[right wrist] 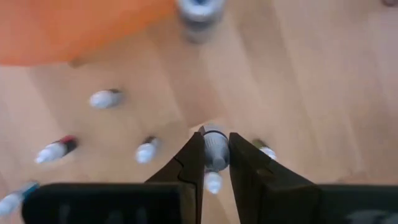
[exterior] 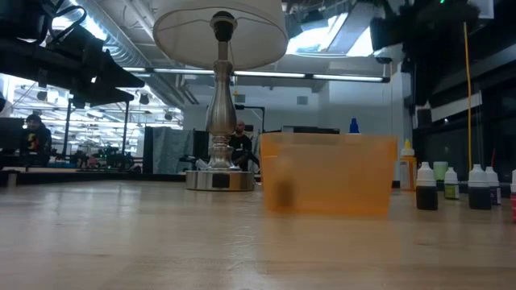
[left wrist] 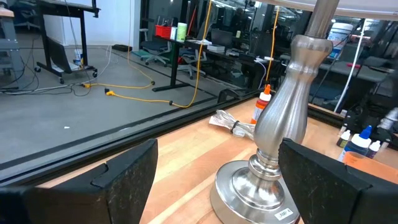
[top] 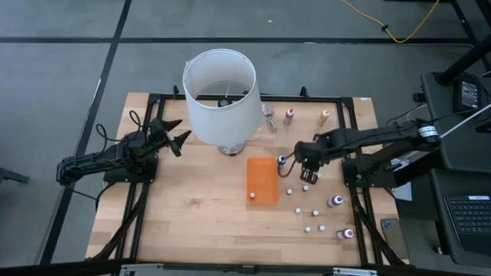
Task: Pick & Place food coloring
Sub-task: Put the small black food coloring bottle into the orange bin
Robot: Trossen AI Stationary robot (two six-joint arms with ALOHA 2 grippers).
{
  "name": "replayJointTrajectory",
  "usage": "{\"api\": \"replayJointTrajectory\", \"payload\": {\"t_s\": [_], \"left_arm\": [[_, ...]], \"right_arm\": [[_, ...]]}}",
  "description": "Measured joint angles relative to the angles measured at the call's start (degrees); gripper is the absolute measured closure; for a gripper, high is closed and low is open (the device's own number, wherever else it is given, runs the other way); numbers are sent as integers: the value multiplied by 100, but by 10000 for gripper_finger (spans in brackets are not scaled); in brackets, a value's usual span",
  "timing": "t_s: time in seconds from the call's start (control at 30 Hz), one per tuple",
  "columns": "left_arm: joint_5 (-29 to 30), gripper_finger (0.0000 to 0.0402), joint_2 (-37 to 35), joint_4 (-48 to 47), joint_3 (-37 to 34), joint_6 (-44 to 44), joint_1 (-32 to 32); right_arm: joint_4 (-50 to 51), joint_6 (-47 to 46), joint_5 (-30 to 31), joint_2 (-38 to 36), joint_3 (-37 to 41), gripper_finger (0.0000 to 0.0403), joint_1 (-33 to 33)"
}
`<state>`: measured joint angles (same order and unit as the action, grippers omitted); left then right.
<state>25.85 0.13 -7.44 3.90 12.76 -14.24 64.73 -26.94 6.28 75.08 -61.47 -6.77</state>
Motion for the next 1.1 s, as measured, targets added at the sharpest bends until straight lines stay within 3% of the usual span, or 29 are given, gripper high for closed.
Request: {"api": "replayJointTrajectory", "payload": {"t_s": [0.43,1.1], "left_arm": [[0,80,1,0,-1,1,0],[0,79,-1,0,0,1,0]], "right_arm": [[-367,344,5,1443,-1346,345,-933],[-861,1101,15,3258,-2779,345,-879]]}}
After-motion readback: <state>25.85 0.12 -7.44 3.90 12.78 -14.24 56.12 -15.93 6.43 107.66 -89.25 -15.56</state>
